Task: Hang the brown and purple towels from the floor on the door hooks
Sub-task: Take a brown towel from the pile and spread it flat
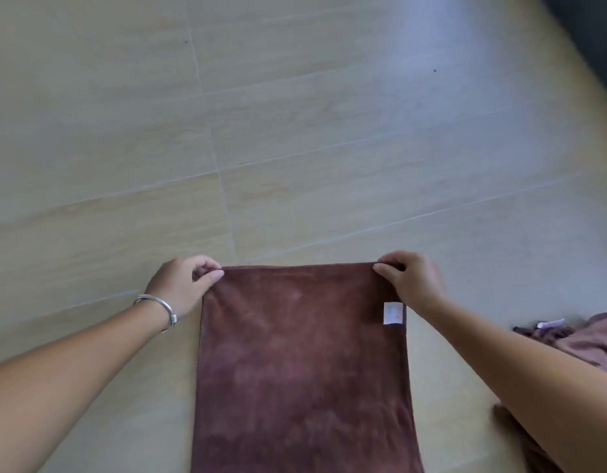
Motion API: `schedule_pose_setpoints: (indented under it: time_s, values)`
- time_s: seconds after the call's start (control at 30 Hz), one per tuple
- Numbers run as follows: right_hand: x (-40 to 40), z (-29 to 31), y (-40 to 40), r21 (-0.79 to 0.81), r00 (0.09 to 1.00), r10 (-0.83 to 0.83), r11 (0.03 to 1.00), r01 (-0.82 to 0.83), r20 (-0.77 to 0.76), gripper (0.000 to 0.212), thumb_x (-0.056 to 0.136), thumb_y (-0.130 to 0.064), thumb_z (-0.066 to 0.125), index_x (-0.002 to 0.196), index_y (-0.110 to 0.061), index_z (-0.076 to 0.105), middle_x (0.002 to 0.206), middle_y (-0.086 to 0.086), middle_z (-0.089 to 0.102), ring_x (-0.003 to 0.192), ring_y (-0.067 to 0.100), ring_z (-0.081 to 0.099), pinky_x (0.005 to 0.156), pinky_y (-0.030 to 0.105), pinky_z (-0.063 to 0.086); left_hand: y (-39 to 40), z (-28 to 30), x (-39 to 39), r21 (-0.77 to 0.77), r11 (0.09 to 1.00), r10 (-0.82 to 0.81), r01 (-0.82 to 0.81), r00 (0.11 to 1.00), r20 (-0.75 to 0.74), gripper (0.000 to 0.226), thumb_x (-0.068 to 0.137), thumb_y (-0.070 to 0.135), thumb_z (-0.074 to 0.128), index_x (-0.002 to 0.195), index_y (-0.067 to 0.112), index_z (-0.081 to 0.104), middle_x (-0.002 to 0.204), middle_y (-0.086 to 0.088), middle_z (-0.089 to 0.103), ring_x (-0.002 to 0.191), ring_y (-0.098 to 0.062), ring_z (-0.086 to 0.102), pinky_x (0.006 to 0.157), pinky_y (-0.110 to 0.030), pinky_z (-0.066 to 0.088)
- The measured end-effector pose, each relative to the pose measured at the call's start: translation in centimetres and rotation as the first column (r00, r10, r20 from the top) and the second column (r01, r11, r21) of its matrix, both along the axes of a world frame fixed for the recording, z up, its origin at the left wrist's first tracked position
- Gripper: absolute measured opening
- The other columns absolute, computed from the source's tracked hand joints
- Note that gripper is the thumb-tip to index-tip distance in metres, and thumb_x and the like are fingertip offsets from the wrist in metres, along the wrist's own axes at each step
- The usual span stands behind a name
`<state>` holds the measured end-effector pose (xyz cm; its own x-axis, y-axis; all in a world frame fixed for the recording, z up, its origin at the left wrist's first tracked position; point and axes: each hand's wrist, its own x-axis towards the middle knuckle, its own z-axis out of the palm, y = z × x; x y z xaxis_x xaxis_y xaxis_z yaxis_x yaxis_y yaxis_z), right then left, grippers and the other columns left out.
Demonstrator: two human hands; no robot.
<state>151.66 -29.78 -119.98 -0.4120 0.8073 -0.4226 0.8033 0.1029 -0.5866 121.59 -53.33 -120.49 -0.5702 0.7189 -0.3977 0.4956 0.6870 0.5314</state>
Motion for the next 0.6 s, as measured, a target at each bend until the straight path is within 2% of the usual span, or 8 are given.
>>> schedule_pose_setpoints:
  time_s: [0.1,0.23,0.3,0.37,0.43,0.47,0.53,0.6]
  values:
    - [-1.1,-3.9,1.3,0.089,0.996,0.059,0.994,-0.065,0.066,0.006,0.084,-0.038,0.068,0.079,-0.034,0.067,0.072,-0.021,0.061,0.072,0.004,0.06,0.056,0.014,0.036,0.8,-3.6,-0.9,-0.031,0.996,-0.09,0.086,0.983,-0.162,0.027,0.081,0.032,0.073,0.069,0.045,0.053,0.061,0.017,0.059,0.06,-0.011,0.056,0.057,-0.028,0.044]
    - [-1.8,-5.3,2.5,0.257,0.983,0.147,0.951,-0.172,0.112,0.007,0.085,-0.039,0.065,0.085,-0.033,0.062,0.082,-0.016,0.059,0.081,0.012,0.058,0.058,0.024,0.037,0.9,-5.0,-1.9,0.015,0.978,-0.185,0.206,0.906,-0.38,0.017,0.079,0.034,0.075,0.074,0.036,0.059,0.052,0.022,0.049,0.051,-0.014,0.053,0.047,-0.023,0.033]
    - [-2.0,-4.4,3.2,0.363,0.954,0.227,0.887,-0.286,0.196,0.019,0.084,-0.034,0.067,0.102,-0.028,0.063,0.098,-0.008,0.059,0.098,0.019,0.055,0.074,0.03,0.042,1.7,-4.0,-2.5,-0.026,0.972,-0.224,0.233,0.89,-0.397,0.013,0.081,0.033,0.073,0.081,0.033,0.061,0.064,0.018,0.055,0.064,-0.021,0.061,0.052,-0.028,0.04]
    - [-2.1,-2.8,2.9,0.47,0.923,0.316,0.795,-0.384,0.22,0.032,0.083,-0.027,0.07,0.114,-0.021,0.063,0.111,0.001,0.059,0.108,0.027,0.052,0.09,0.037,0.044,2.6,-2.8,-2.3,-0.005,0.985,-0.159,0.172,0.902,-0.4,0.019,0.082,0.027,0.073,0.097,0.025,0.062,0.087,0.004,0.062,0.084,-0.029,0.062,0.068,-0.037,0.048]
    - [-1.5,-1.5,0.7,0.539,0.85,0.504,0.678,-0.499,0.153,0.032,0.081,-0.023,0.072,0.111,-0.017,0.064,0.111,0.005,0.06,0.104,0.031,0.055,0.089,0.042,0.048,2.5,-1.6,-0.6,0.088,0.968,-0.156,0.237,0.836,-0.526,0.032,0.08,0.027,0.071,0.108,0.015,0.061,0.104,-0.008,0.059,0.094,-0.033,0.058,0.081,-0.043,0.045]
    - [-0.6,-1.5,-1.1,0.559,0.773,0.619,0.594,-0.578,0.142,0.03,0.081,-0.024,0.072,0.11,-0.017,0.064,0.111,0.005,0.061,0.104,0.03,0.057,0.088,0.042,0.049,1.8,-1.3,1.0,0.123,0.92,-0.238,0.372,0.779,-0.58,0.036,0.08,0.033,0.065,0.111,0.015,0.06,0.109,-0.008,0.058,0.097,-0.033,0.057,0.084,-0.044,0.042]
    - [1.9,-2.6,-4.9,0.546,0.591,0.79,0.426,-0.722,0.166,0.036,0.084,-0.035,0.066,0.116,-0.02,0.06,0.121,0.004,0.059,0.116,0.028,0.054,0.096,0.041,0.046,-0.9,-1.6,5.0,0.136,0.723,-0.495,0.678,0.645,-0.582,0.047,0.083,0.046,0.058,0.122,0.02,0.057,0.125,-0.005,0.056,0.115,-0.028,0.054,0.097,-0.044,0.038]
    - [4.4,-4.2,-7.8,0.453,0.458,0.852,0.315,-0.834,0.251,0.054,0.085,-0.054,0.056,0.131,-0.025,0.052,0.139,0.006,0.05,0.133,0.028,0.043,0.108,0.047,0.035,-3.8,-3.1,8.6,0.055,0.558,-0.684,0.828,0.496,-0.535,0.064,0.085,0.059,0.052,0.139,0.026,0.047,0.147,-0.008,0.042,0.137,-0.027,0.038,0.109,-0.051,0.027]
